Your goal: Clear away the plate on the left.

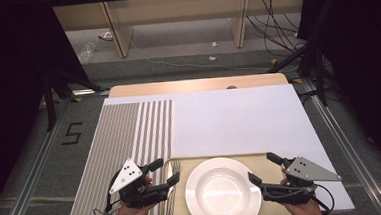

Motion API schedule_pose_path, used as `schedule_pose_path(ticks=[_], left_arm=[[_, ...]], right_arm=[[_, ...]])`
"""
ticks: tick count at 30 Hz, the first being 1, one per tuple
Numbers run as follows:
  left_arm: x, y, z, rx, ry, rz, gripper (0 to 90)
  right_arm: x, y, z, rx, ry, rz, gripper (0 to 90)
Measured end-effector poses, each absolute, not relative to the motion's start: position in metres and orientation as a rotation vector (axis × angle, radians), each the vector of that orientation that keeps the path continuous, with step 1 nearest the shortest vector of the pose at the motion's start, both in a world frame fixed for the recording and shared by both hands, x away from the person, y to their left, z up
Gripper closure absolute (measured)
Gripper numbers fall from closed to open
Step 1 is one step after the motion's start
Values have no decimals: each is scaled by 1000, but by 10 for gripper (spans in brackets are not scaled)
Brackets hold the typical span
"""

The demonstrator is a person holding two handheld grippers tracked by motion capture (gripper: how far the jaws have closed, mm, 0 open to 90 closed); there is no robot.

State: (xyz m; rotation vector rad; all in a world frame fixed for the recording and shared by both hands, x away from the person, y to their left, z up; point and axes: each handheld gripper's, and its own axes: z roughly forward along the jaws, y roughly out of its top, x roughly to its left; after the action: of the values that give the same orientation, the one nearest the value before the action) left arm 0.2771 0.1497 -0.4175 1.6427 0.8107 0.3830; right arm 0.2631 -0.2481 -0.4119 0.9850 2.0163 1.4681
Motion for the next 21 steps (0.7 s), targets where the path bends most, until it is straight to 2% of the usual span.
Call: schedule_pose_path(ticks=[21], left_arm=[[270,155,-419,1541,768,493,245]], right_arm=[[262,-249,-411,993,1989,1467,167]])
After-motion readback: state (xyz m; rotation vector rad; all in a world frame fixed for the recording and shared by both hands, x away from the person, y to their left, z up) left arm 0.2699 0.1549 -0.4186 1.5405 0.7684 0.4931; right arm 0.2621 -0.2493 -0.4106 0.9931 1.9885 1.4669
